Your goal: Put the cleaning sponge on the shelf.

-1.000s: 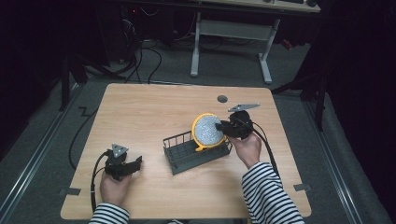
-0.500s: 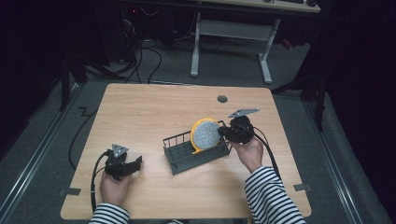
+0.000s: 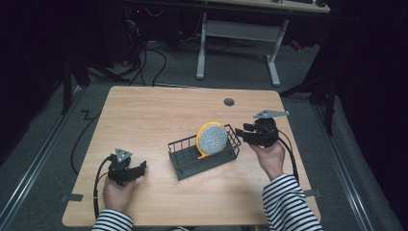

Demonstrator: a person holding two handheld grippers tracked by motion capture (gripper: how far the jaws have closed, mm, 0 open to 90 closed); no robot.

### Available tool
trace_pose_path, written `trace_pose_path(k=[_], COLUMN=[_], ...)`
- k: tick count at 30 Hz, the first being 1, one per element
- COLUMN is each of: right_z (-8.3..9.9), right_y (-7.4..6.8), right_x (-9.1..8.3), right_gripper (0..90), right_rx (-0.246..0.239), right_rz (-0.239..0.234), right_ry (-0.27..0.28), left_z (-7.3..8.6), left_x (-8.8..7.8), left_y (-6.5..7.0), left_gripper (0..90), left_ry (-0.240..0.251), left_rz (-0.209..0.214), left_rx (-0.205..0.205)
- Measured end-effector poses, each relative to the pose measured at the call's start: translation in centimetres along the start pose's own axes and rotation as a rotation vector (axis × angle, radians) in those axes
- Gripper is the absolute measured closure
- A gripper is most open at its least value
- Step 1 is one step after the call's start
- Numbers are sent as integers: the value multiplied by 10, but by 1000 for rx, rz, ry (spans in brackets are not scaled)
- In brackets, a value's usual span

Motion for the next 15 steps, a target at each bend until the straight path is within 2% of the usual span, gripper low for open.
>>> trace_pose_path(k=[3, 6, 8, 11, 15], right_z=[5, 14, 22, 36, 70], right_y=[11, 23, 32, 40, 51], right_x=[-10, -18, -25, -31, -26], right_gripper=[549, 544, 531, 514, 473], right_rx=[28, 47, 80, 103, 117], right_rz=[7, 33, 37, 48, 101], right_ry=[17, 18, 24, 37, 21], left_z=[0, 0, 0, 0, 0], left_x=[0, 0, 0, 0, 0], left_y=[0, 0, 0, 0, 0], left_gripper=[304, 305, 304, 304, 304], left_ry=[-1, -1, -2, -3, -2], left_rz=[-1, -1, -1, -2, -4], left_rx=[0, 1, 2, 2, 3])
Point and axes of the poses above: each handheld gripper's, and its own axes: x roughly forward along the jaws, z roughly out of its underside, y roughly to its right, the point moved 5 cm from there along x, roughly forward along the jaws, and after that the axes turned 7 degrees about x, right-handed, at the moved point
